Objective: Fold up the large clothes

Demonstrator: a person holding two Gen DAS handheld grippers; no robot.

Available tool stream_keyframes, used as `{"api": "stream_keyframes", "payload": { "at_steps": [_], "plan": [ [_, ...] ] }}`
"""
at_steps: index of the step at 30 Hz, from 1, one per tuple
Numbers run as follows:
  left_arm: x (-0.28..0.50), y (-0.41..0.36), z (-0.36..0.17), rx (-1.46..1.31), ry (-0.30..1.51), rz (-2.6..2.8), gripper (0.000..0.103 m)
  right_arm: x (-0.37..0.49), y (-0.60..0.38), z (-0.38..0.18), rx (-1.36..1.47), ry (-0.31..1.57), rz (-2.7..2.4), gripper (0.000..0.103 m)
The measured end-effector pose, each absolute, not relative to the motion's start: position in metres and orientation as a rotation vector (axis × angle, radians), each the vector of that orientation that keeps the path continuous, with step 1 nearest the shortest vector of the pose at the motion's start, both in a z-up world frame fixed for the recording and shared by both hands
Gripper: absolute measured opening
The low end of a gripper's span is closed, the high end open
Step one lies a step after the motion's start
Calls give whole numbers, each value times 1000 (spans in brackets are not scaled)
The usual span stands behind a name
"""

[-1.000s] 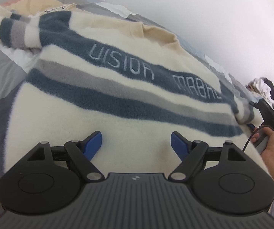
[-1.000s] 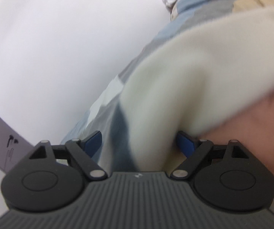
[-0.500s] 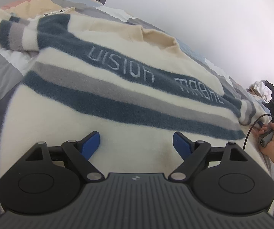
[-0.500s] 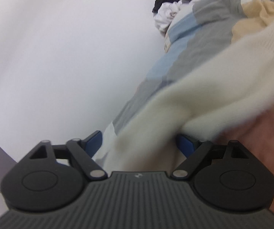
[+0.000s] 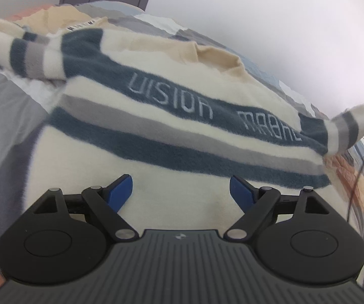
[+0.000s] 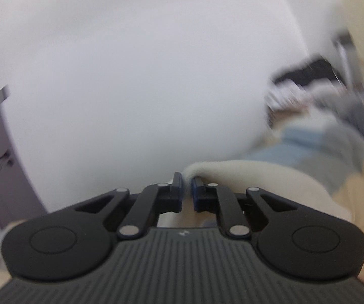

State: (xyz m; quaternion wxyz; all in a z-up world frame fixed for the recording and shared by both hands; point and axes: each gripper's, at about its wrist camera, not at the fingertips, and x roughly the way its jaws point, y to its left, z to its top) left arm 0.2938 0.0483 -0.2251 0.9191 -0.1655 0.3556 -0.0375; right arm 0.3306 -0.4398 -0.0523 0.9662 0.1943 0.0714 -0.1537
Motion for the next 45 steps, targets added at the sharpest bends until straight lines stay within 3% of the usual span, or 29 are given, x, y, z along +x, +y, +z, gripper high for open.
{"api": "stream_keyframes", "payload": {
  "at_steps": [6,10,15,22,26,28,30,31,45],
  "plan": [
    [287,83,-208,-451,703,-61,87,303,-320,1,75,120,-165,11],
    [279,106,-203,-521,682,-38,87,280,-230,-1,-119,97,-12,10],
    [270,125,-201,-611,672,-57,87,252,-132,-50,-328,182,217,10],
    [279,135,-204,-610,674,-72,87,235,-73,-149,-371,479,402,13],
    [288,133,-209,-598,699,-77,87,238,-76,-167,-285,569,420,15],
    [290,129,-210,-584,705,-85,87,239,-81,-159,-240,605,424,29],
    [292,125,-210,-564,706,-94,87,233,-87,-152,-202,640,438,66],
    [292,123,-210,-554,706,-97,87,227,-90,-148,-184,641,463,71],
    [281,97,-210,-432,731,-116,87,160,-170,-93,-52,505,367,74]
  ]
}}
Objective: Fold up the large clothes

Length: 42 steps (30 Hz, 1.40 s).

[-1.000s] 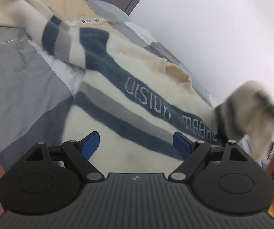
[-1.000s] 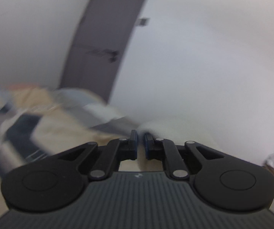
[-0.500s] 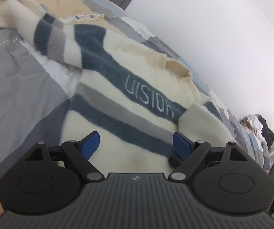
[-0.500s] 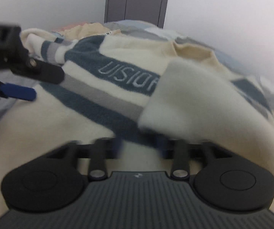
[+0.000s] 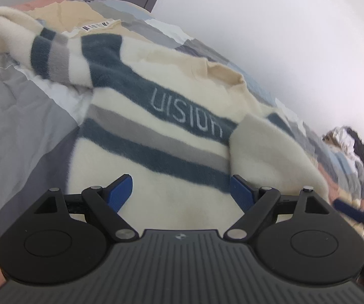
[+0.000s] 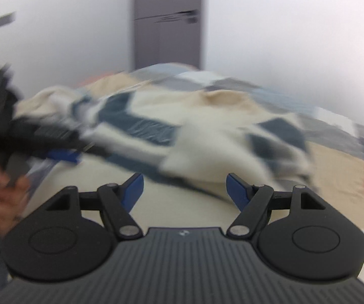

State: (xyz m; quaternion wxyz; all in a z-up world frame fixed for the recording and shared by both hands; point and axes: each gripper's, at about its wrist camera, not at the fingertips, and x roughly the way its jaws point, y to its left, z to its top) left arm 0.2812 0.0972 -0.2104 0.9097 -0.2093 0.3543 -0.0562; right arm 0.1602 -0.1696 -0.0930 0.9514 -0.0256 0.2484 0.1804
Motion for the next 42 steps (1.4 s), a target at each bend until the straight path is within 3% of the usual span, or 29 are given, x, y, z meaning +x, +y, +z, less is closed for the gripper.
{"api": "stream_keyframes", "payload": {
  "at_steps": [10,22,25,27,30,42],
  "plan": [
    [283,65,-225,-237,793,-84,87,199,-242,-112,229,635,93,74],
    [286,73,-221,-302,789,-89,87,230,-218,-137,192,685,218,73],
    [286,77,-220,-351,792,-98,87,232,-216,-142,181,688,215,54],
    [285,77,-220,-379,803,-116,87,231,-215,-142,179,676,209,29],
    [282,80,-218,-403,794,-125,87,223,-214,-137,185,627,224,17],
    [268,114,-190,-556,696,-164,87,176,-161,-78,146,473,416,14]
  ]
}}
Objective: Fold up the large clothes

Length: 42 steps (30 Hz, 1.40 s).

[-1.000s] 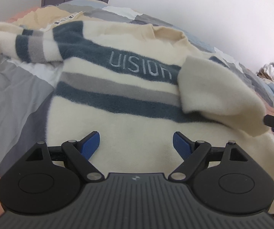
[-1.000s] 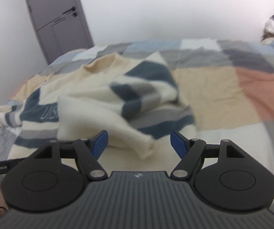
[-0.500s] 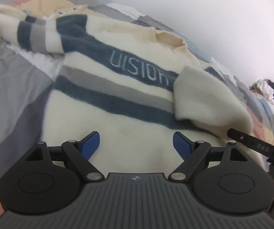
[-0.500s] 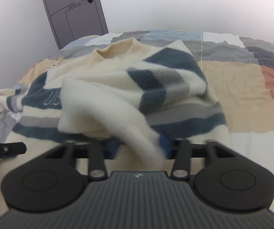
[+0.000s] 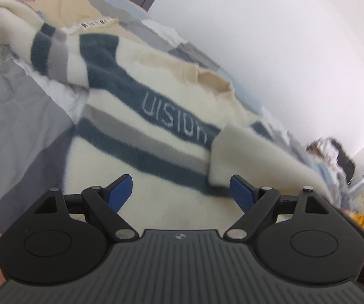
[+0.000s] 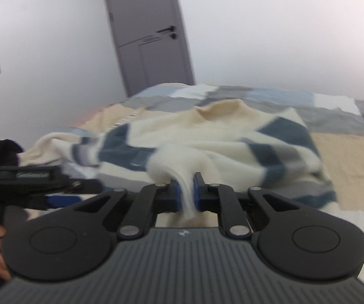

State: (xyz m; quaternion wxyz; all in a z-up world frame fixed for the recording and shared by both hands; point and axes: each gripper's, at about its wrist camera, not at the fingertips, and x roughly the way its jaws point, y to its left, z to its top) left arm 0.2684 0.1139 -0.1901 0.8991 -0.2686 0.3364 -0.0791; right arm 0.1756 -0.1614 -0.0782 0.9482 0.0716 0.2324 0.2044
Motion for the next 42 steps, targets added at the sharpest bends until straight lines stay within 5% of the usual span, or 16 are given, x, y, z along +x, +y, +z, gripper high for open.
{"api": "stream_keyframes", "payload": {
  "at_steps": [15,16,18,21,36,42],
  "plan": [
    [252,205,-173,-713,577,-38,87,221,-29,-100,151,644,632,18],
    [253,207,-174,-719,575,-44,87,226,-24,-106,173,672,644,21],
    [255,205,-174,-698,572,-73,87,229,-16,-115,177,710,671,46],
    [257,201,-174,-663,581,-72,87,223,-7,-119,139,745,697,61],
    [257,176,-182,-613,630,-115,85,196,-108,-132,256,768,566,61],
    [259,162,-191,-616,660,-131,68,227,-149,-151,477,742,384,63]
  ]
}}
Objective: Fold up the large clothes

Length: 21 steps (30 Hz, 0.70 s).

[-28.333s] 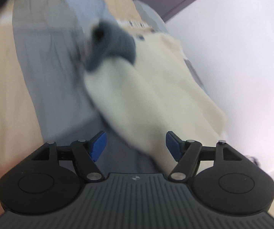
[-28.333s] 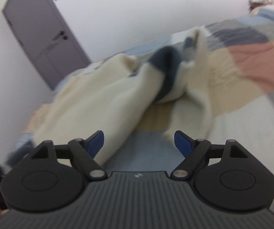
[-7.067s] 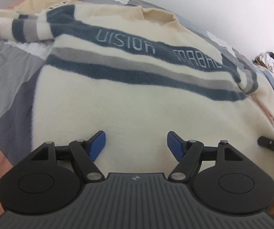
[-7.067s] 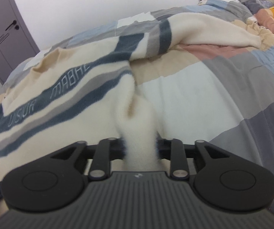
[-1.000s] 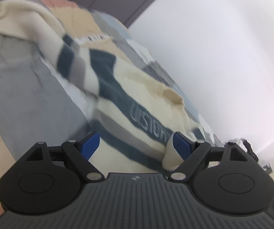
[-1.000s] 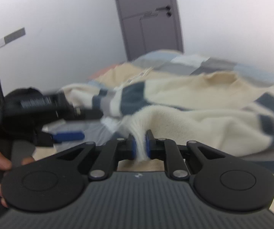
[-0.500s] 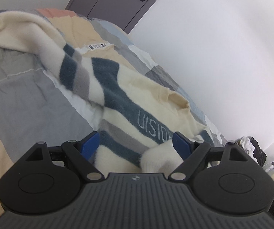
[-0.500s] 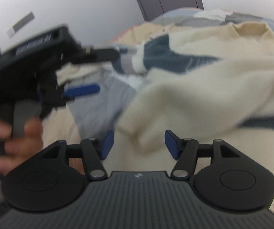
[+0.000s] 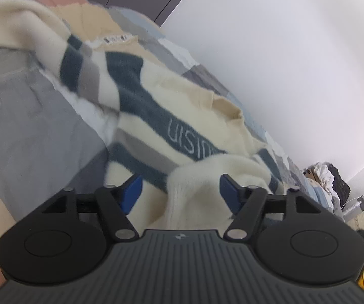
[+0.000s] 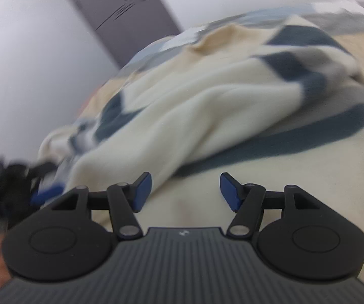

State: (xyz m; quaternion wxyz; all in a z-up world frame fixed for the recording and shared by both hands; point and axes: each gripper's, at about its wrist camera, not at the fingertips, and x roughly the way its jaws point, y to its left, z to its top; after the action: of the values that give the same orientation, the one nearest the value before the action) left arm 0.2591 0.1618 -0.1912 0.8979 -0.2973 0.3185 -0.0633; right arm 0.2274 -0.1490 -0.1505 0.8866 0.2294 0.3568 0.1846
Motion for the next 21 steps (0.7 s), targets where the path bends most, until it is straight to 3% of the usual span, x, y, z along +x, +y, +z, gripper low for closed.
{"api": "stream_keyframes", "payload": {
  "at_steps": [10,17,19,20,21],
  "plan": [
    [287,147,-224,-550,777,-41,65,272,-191,-170,717,665,280,62],
    [295,138,-230,-472,759,-8,65,280,-219,-184,812,641,205,62],
    [297,138,-231,-472,757,-3,64,280,-217,-183,780,630,211,57],
    [298,138,-232,-474,752,-5,61,280,-215,-182,765,626,220,45],
    [298,138,-231,-474,743,-11,44,279,-214,-180,754,624,222,32]
  ]
}}
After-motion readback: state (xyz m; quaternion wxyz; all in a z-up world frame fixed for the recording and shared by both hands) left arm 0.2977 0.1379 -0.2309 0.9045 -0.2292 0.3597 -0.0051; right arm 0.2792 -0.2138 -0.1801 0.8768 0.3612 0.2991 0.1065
